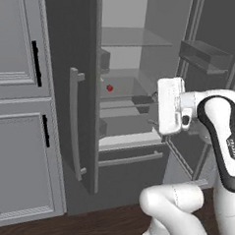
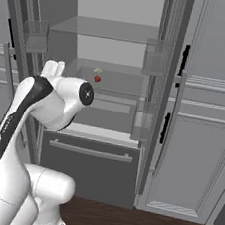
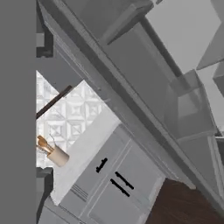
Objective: Take the strawberry from the fridge and place it on top of the pancake, located on the dining counter.
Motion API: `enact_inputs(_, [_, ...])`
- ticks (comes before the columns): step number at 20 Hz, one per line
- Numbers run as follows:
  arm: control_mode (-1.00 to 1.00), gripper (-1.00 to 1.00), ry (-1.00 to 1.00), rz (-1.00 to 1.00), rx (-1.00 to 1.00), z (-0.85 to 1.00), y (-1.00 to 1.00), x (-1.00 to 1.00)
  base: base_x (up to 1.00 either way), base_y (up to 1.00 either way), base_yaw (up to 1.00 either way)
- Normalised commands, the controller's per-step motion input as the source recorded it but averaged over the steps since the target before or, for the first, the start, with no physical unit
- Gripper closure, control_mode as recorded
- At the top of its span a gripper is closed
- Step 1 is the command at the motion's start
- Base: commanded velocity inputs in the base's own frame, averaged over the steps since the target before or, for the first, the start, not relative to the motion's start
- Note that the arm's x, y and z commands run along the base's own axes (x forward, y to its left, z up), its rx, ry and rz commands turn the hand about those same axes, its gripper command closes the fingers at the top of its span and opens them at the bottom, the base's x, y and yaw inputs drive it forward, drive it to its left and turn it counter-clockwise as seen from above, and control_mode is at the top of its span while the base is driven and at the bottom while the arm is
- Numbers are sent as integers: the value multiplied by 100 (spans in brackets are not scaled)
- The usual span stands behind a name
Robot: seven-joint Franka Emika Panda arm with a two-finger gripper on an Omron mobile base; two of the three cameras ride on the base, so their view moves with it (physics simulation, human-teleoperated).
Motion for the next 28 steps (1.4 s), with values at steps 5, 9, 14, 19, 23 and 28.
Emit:
enact_inputs(5, [-100,-100,26,7,34,0,25,87,0,0,0])
enact_inputs(9, [-100,-100,23,22,0,-9,67,100,0,0,0])
enact_inputs(14, [-100,-100,18,17,0,-27,42,100,0,0,0])
enact_inputs(19, [-100,-100,16,17,0,-21,38,94,0,0,0])
enact_inputs(23, [-100,-100,11,17,0,-25,68,51,0,0,0])
enact_inputs(28, [-100,-100,7,12,0,-42,86,4,0,0,0])
